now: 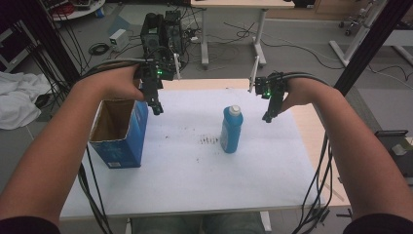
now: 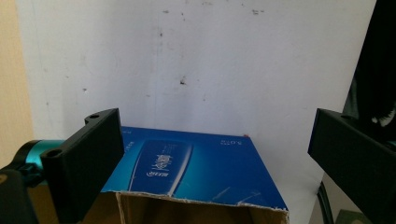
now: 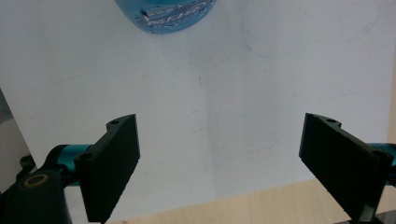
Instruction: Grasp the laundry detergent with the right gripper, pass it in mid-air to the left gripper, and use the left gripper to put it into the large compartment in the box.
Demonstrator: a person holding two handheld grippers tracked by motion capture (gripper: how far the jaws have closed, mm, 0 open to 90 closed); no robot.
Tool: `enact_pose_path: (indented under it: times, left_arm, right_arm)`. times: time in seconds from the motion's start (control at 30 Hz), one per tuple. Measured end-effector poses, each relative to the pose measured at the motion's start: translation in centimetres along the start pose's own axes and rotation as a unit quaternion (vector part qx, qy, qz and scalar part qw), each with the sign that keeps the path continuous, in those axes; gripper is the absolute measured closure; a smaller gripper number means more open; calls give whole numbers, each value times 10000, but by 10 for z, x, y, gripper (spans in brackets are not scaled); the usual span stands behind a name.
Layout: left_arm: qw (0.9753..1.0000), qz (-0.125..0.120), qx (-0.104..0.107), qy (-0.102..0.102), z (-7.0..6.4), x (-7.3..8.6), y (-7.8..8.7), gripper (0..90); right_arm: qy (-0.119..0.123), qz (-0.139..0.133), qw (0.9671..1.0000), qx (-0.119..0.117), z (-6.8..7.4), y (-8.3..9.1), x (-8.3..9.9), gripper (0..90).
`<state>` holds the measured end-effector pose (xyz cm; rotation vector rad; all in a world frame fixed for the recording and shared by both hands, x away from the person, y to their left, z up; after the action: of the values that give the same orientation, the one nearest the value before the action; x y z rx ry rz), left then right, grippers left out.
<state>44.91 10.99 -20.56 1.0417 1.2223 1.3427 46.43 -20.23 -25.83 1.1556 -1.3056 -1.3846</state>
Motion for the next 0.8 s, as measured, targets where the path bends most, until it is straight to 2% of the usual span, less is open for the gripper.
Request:
enact_pose_path:
  times: [0.03, 0.2, 0.27, 0.37, 0.4, 0.43, 0.57, 0.67, 0.7, 0.73, 0.8]
  left_arm:
    - [10000, -14, -20, 2, 0, 0, 0, 34]
    - [10000, -40, -12, -23, -3, 1, 1, 34]
    - [10000, -61, -55, -18, -5, 1, 1, 33]
    - [10000, -75, -54, -36, -6, 0, 0, 34]
    - [10000, -68, -45, -42, -7, 0, 0, 34]
    - [9999, -65, -56, -60, -8, 0, -1, 34]
    - [9999, -77, -36, -80, -10, 0, -2, 34]
    - [9998, -142, -38, -102, -12, 0, -4, 34]
    - [9998, -156, -27, -99, -13, 0, -5, 33]
    - [9998, -169, -37, -108, -14, 1, -5, 34]
    - [9997, -203, -35, -113, -15, 2, -7, 33]
  right_arm:
    - [75, -47, 9999, 66, -1, 0, 1, 114]
    - [6, -443, 9989, 134, 1, 10, 7, 114]
    - [-107, -801, 9967, 90, 1, 10, 9, 114]
    - [-128, -1136, 9934, 43, 0, 12, 12, 114]
    - [-191, -1291, 9914, -4, 0, 13, 13, 114]
    - [-176, -1441, 9894, 45, -1, 13, 14, 114]
    - [-445, -1793, 9827, 94, 1, 10, 17, 114]
    - [-634, -2052, 9765, 165, 2, 7, 18, 114]
    - [-705, -2161, 9737, 150, 3, 6, 18, 114]
    - [-661, -2310, 9705, 225, 1, 6, 18, 114]
    - [-720, -2531, 9645, 235, 1, 4, 19, 114]
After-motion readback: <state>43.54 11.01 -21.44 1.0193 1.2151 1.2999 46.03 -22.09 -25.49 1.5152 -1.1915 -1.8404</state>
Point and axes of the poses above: each handheld gripper's, and its own axes: y roughly backward along the jaws, x roughly out of its underside, z roughly to its left, the point moved 1 cm from there along -y, roughly forward along the jaws, and after that the axes turned 5 degrees about -x, right-handed, at the moved point
